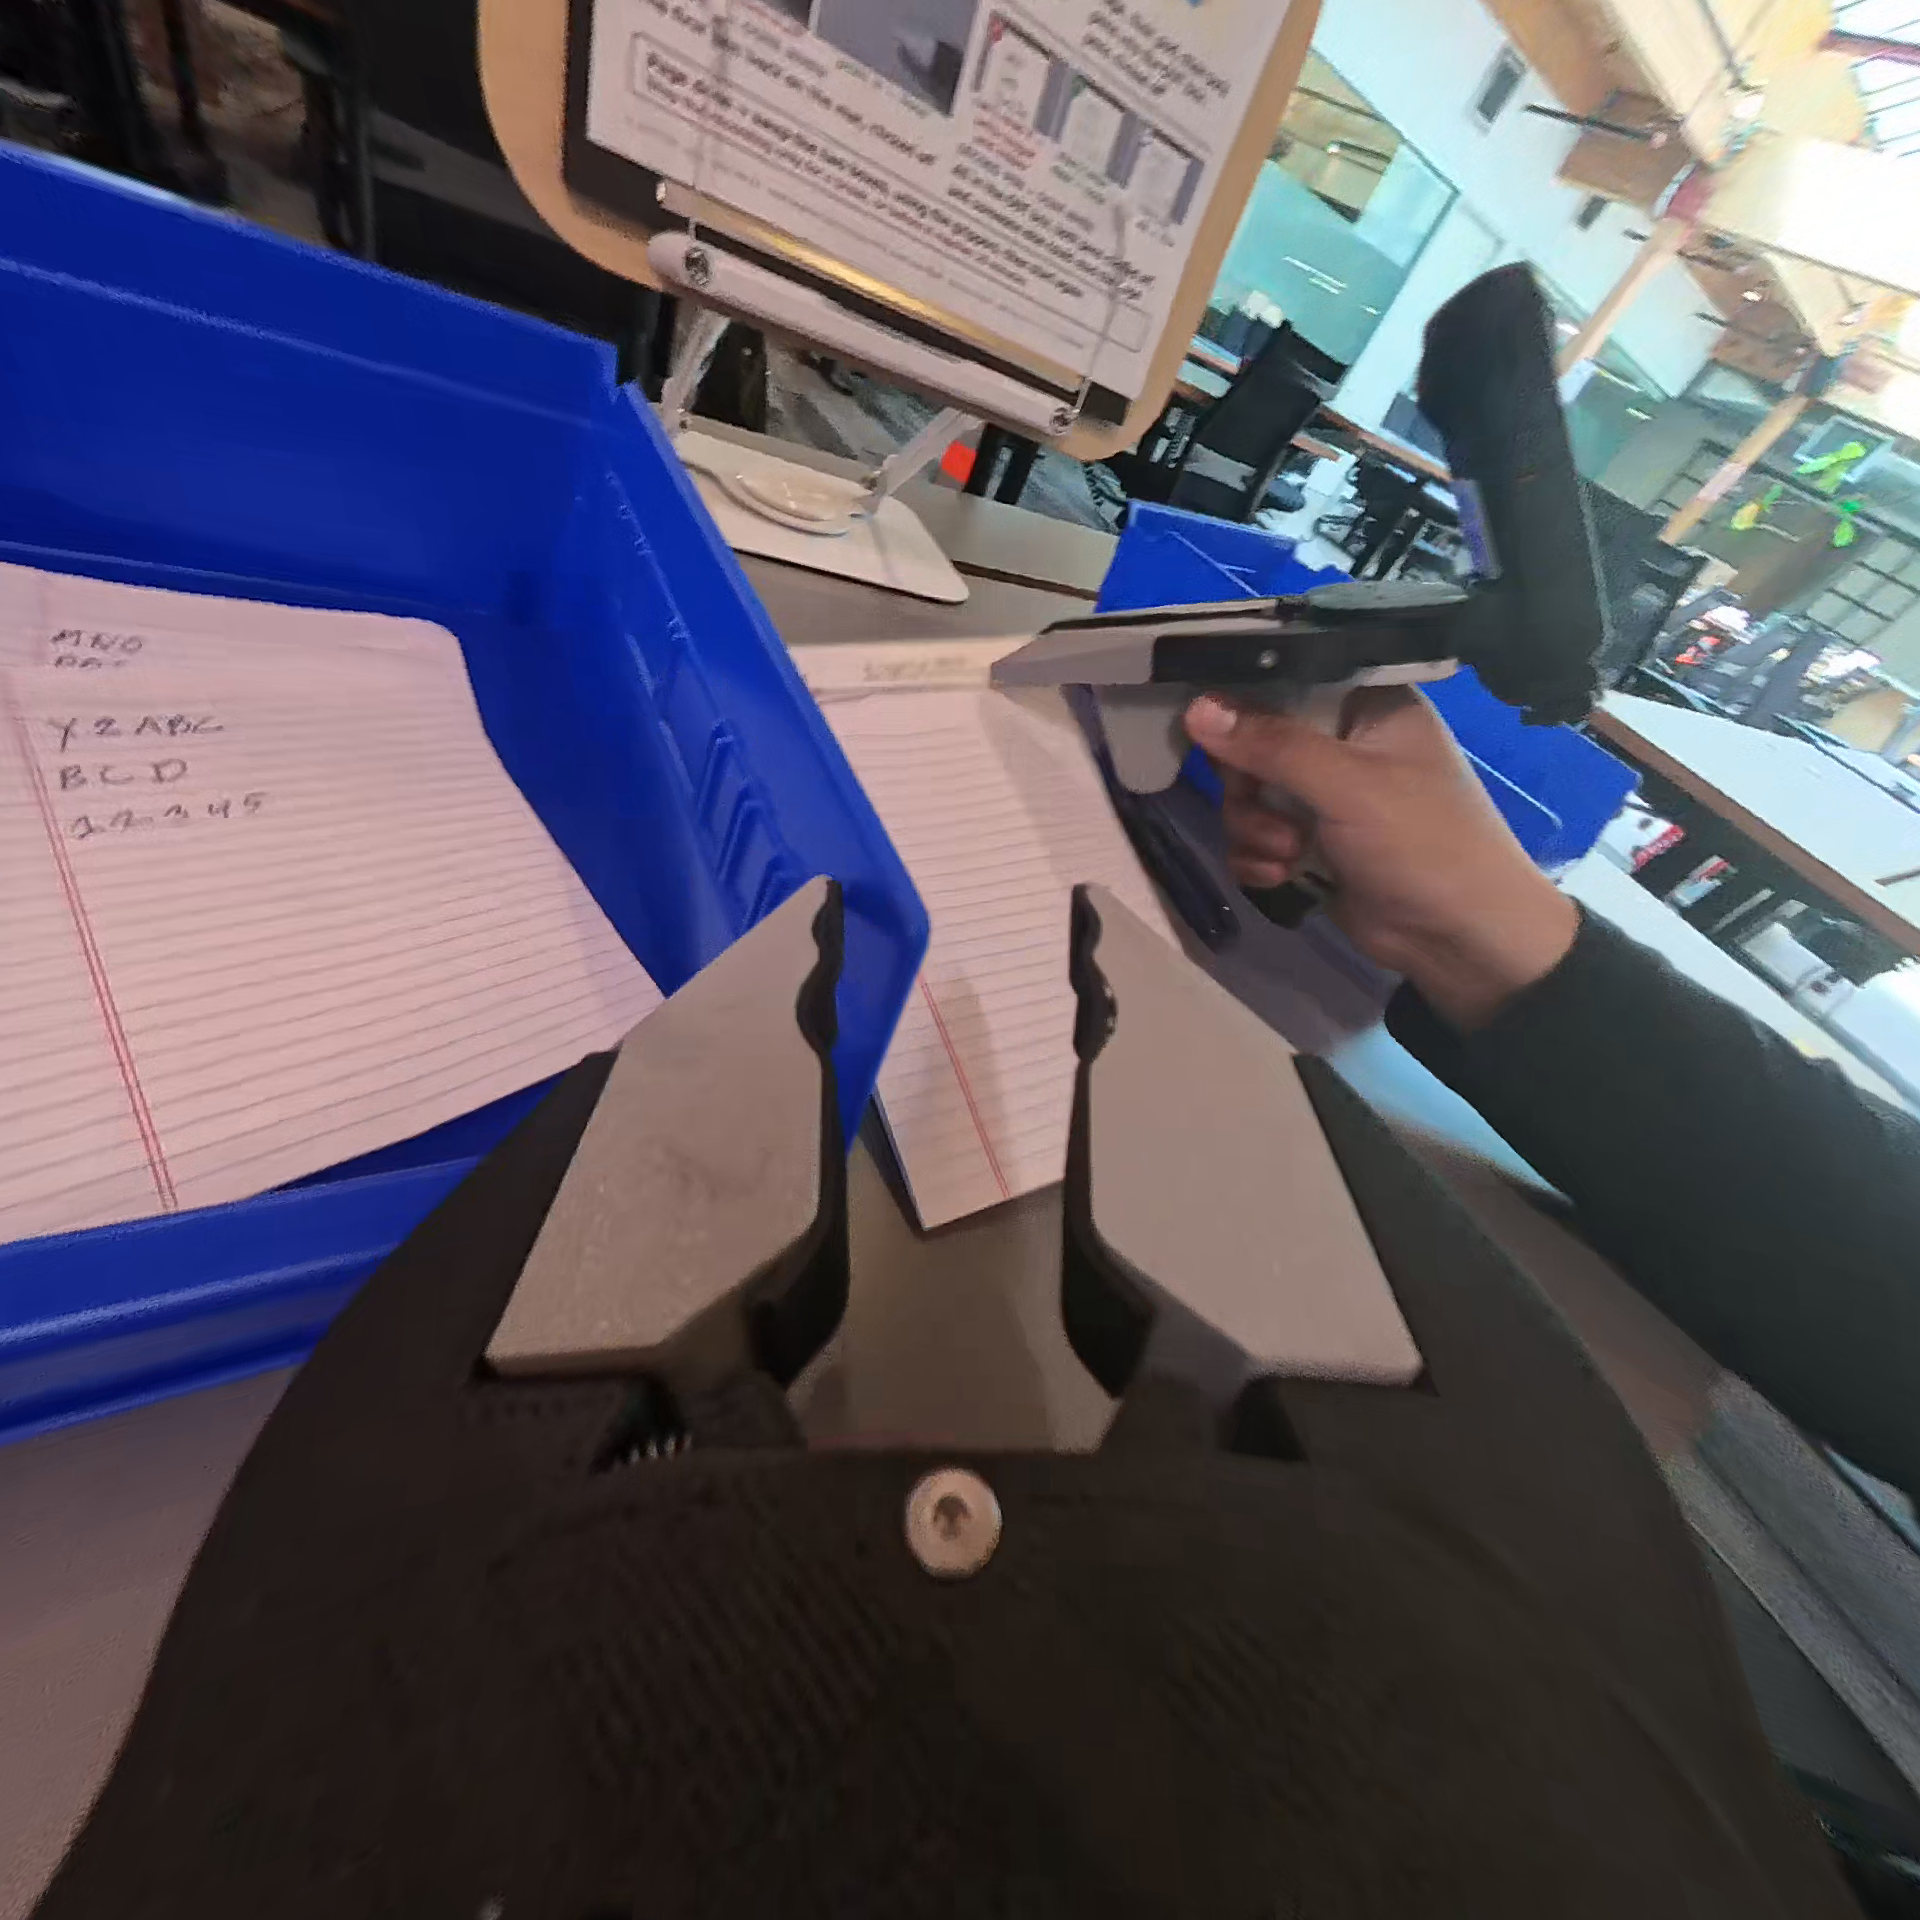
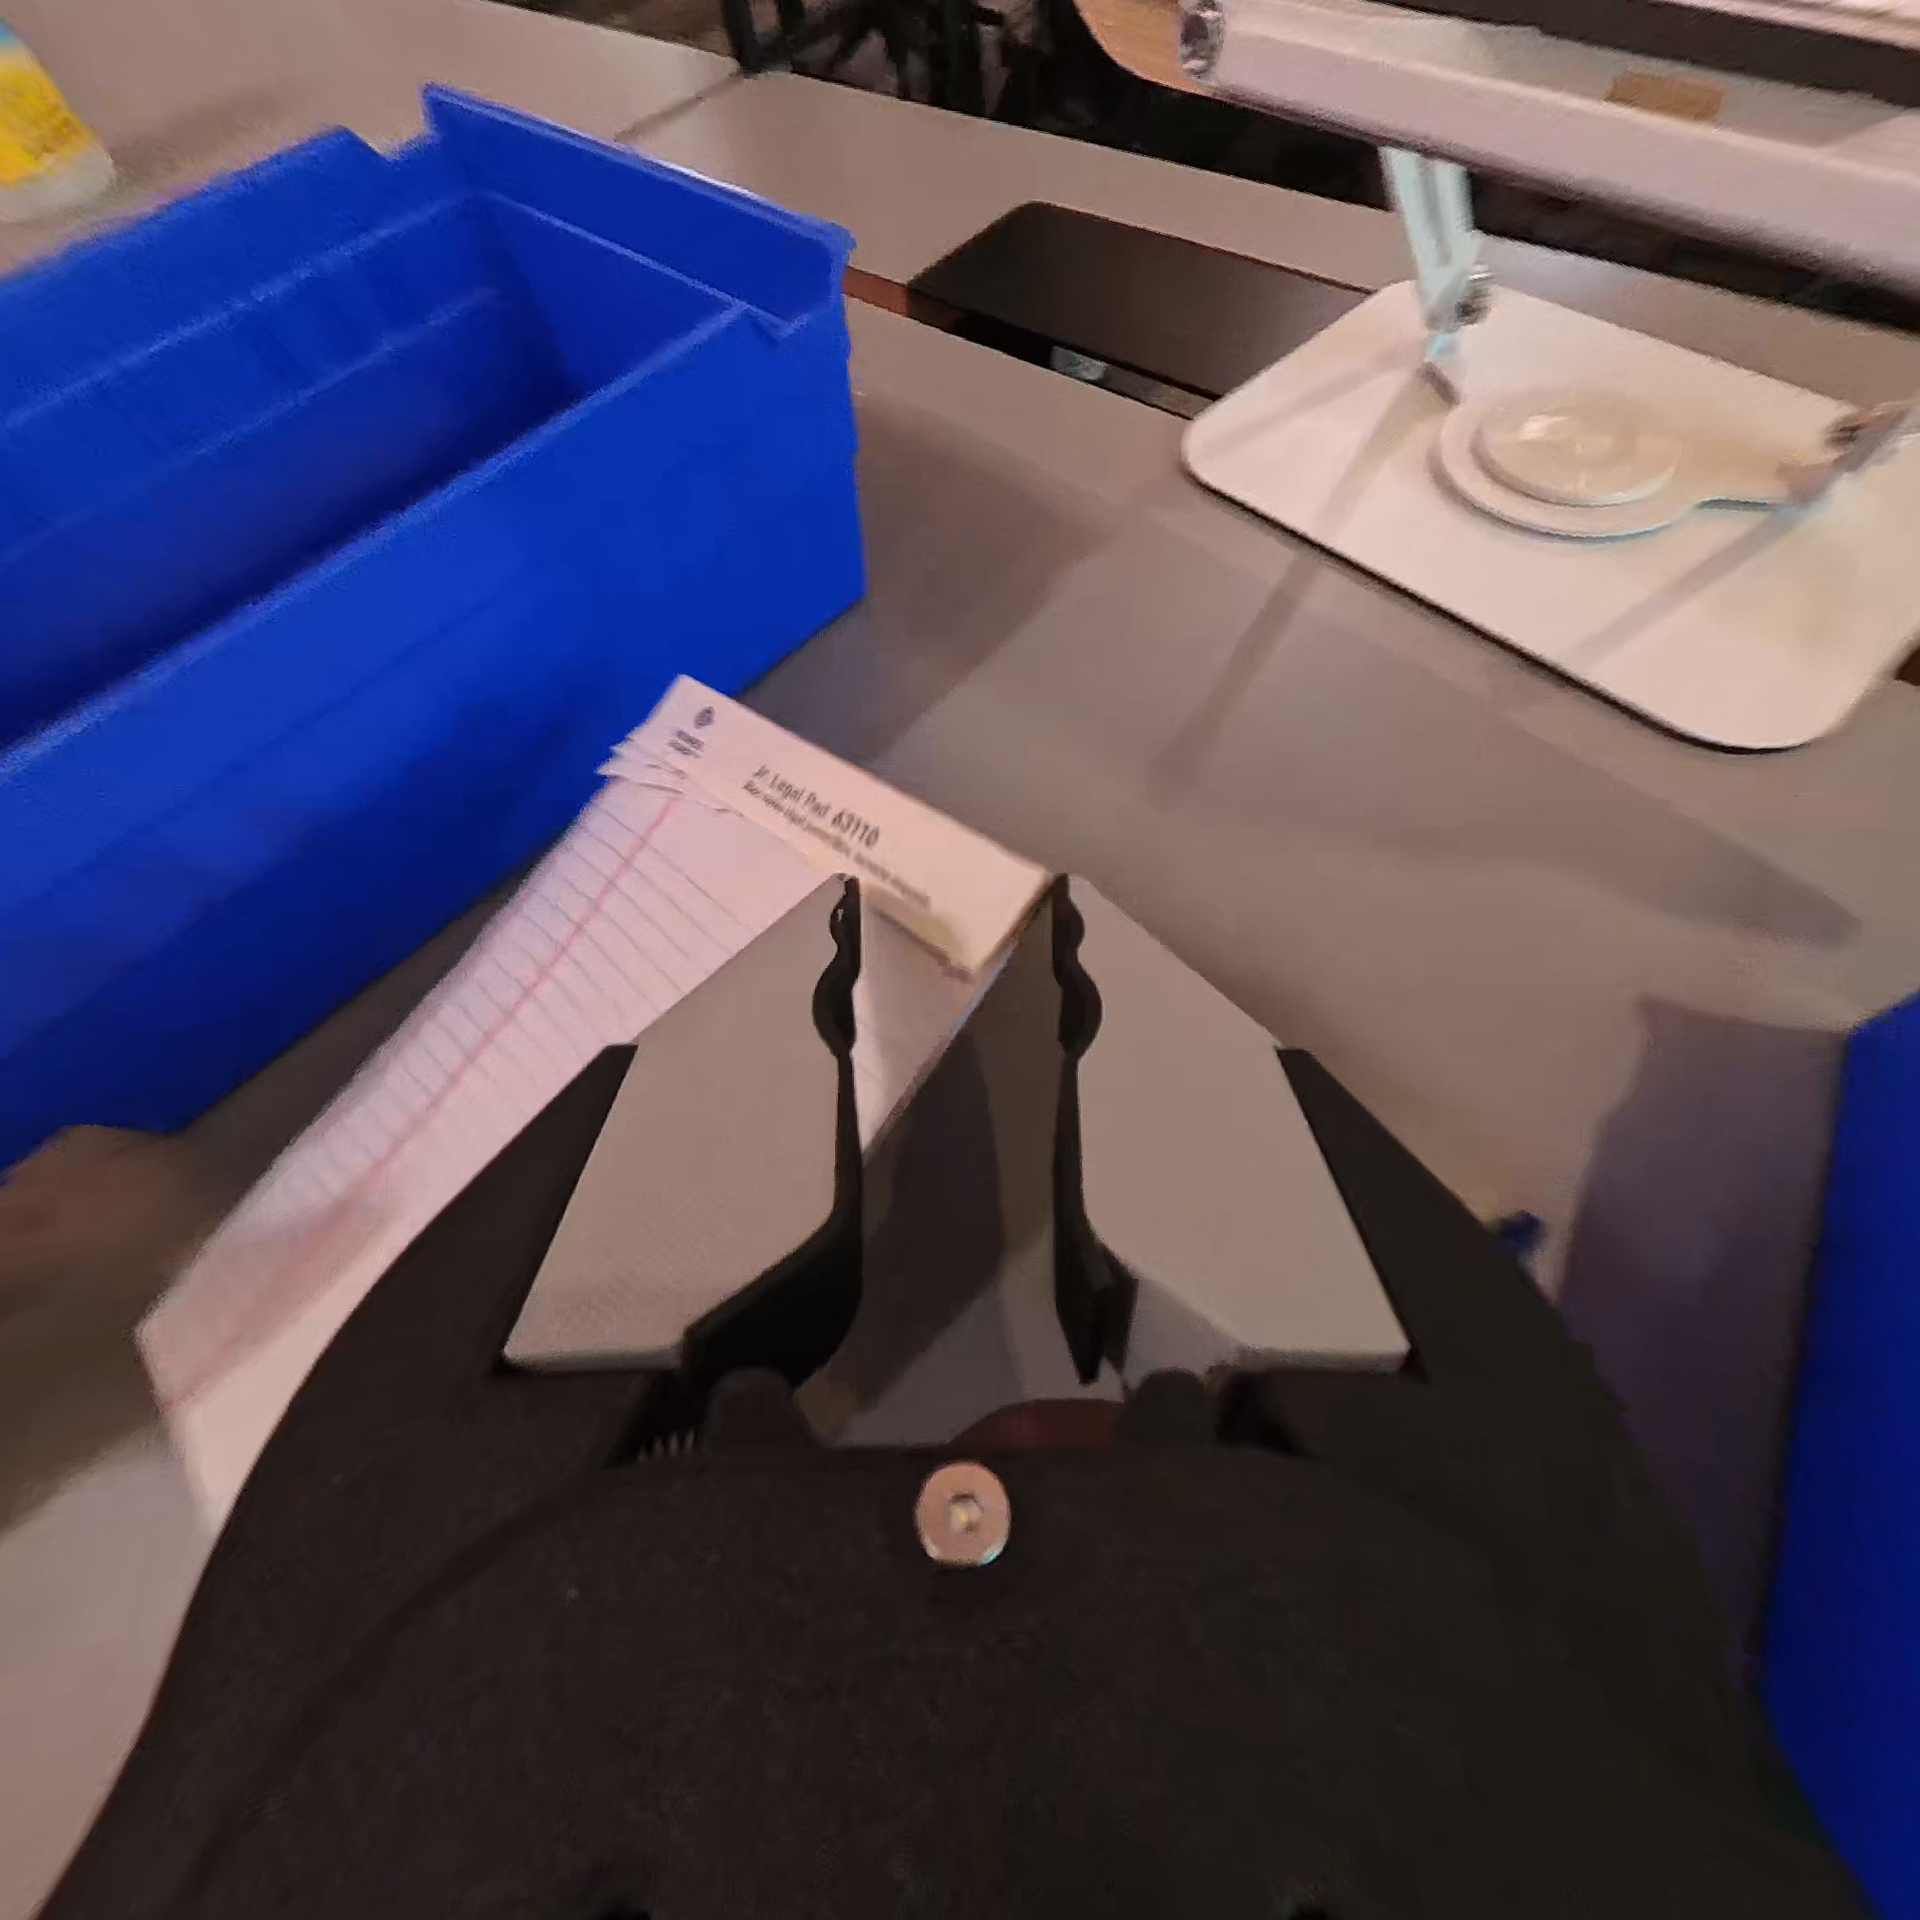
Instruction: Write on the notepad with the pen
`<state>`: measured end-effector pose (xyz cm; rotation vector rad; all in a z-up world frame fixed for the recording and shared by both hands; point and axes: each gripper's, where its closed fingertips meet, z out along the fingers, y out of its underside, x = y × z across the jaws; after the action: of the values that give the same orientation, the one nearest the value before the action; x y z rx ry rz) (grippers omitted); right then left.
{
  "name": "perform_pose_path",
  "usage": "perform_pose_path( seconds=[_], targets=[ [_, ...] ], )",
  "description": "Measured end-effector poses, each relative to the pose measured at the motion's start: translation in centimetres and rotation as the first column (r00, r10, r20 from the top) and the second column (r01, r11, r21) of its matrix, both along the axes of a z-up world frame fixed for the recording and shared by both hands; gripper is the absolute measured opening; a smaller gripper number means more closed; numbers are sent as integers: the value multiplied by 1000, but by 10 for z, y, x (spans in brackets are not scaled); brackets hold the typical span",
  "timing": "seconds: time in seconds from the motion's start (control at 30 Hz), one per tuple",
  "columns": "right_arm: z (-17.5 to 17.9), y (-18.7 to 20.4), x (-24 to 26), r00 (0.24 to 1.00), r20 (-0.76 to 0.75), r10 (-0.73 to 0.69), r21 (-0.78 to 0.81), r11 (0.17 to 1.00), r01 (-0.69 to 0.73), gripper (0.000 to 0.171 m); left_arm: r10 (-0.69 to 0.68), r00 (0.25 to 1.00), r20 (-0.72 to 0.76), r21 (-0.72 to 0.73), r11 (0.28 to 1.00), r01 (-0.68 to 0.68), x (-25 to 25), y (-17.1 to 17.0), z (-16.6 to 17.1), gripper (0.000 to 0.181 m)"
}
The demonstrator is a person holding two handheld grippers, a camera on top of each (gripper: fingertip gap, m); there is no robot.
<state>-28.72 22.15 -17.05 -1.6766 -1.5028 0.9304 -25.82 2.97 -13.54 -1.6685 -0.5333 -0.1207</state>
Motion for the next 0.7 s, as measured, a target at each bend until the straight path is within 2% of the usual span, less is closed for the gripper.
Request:
perform_pose_path(
  seconds=[0.13,0.3,0.5,0.57,0.7],
  targets=[
    [7,14,11,999,-15,-51,163,985,53,39,-71,994,-82,-94,994,63,12,-3,4,53],
    [20,-9,18,995,-99,6,135,991,8,45,-64,941,-332,-171,985,7,9,15,24,57],
    [28,14,37,986,-150,-73,292,949,115,48,-94,909,-405,-137,990,41,10,95,63,56],
    [29,28,43,982,-148,-121,277,948,159,50,-69,900,-430,-122,992,18,3,120,65,56],
    [27,40,46,977,-154,-151,139,975,172,59,-11,908,-418,-135,990,-50,-24,152,51,58]
  ],
)
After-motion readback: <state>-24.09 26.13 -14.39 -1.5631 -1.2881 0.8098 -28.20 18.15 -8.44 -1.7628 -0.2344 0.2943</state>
